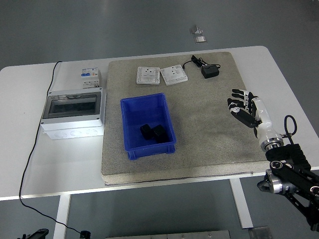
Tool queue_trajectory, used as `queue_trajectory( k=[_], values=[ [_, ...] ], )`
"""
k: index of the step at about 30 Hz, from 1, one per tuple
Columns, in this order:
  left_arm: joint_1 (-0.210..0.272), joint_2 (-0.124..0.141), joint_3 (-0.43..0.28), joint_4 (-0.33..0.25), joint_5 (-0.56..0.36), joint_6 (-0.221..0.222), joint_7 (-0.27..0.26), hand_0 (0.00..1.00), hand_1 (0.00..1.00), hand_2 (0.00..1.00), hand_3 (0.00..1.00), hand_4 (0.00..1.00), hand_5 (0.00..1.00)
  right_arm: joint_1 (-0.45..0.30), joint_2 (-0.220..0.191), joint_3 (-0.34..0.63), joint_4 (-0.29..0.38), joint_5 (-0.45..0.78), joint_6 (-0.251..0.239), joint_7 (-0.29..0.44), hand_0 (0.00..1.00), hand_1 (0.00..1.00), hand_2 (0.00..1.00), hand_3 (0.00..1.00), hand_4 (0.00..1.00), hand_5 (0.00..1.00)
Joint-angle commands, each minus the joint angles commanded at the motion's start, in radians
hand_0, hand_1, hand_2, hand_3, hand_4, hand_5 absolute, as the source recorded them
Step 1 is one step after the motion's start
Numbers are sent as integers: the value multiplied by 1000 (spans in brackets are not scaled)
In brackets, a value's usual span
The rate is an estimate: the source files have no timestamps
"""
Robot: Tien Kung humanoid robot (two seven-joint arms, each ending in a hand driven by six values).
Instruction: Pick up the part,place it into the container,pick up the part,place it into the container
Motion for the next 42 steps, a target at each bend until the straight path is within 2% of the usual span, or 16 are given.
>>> queue_trajectory(
  k=[4, 5, 6, 10, 20, 27, 29, 30, 35, 36, 41, 42],
  values=[
    [18, -6, 28, 2, -63, 48, -39, 568, 486, 461, 539, 2, 2, 3, 1, 17, -6, 29, 7, 17, 779, 710, 766, 749, 744, 500],
    [20, -7, 32, 2, -70, 53, -44, 568, 486, 461, 539, 2, 2, 3, 1, 20, -7, 36, 8, 21, 779, 710, 766, 749, 744, 500],
    [21, -7, 33, 2, -72, 56, -47, 565, 483, 445, 542, 2, 11, 4, 1, 21, -9, 41, 9, 25, 770, 716, 766, 745, 782, 559],
    [20, -8, 40, 2, -73, 60, -51, 565, 483, 445, 542, 2, 11, 12, 3, 23, -13, 57, 11, 41, 770, 716, 766, 745, 782, 559],
    [15, -7, 70, 4, -83, 45, -62, 558, 472, 427, 514, 2, 2, 28, 2, 32, -21, 96, 16, 79, 767, 723, 782, 733, 790, 578],
    [15, -7, 83, 6, -80, 36, -72, 553, 468, 424, 505, 2, 2, 39, 8, 27, -19, 259, 72, 163, 759, 713, 771, 717, 793, 584],
    [13, -7, 83, 6, -71, 30, -69, 553, 468, 424, 505, 2, 2, 42, 6, 26, -18, 306, 76, 178, 759, 713, 771, 717, 793, 584],
    [13, -7, 82, 6, -66, 27, -66, 553, 463, 413, 488, 6, 5, 42, 4, 24, -18, 325, 75, 184, 730, 645, 723, 721, 794, 587],
    [10, -3, 70, 5, -26, 5, -45, 553, 463, 413, 488, 6, 5, 36, 1, 23, -22, 409, 74, 212, 730, 645, 723, 721, 794, 587],
    [9, -2, 67, 4, -19, 2, -41, 552, 452, 402, 473, 22, 9, 35, 2, 24, -22, 415, 73, 215, 691, 524, 457, 710, 794, 588],
    [5, 2, 71, 6, -6, -8, -44, 552, 452, 402, 473, 22, 9, 35, 5, 27, -24, 404, 69, 206, 691, 524, 457, 710, 794, 588],
    [4, 2, 73, 7, -9, -7, -49, 546, 415, 380, 454, 63, 2, 36, 7, 25, -25, 402, 71, 203, 706, 410, 324, 646, 796, 604]
  ],
)
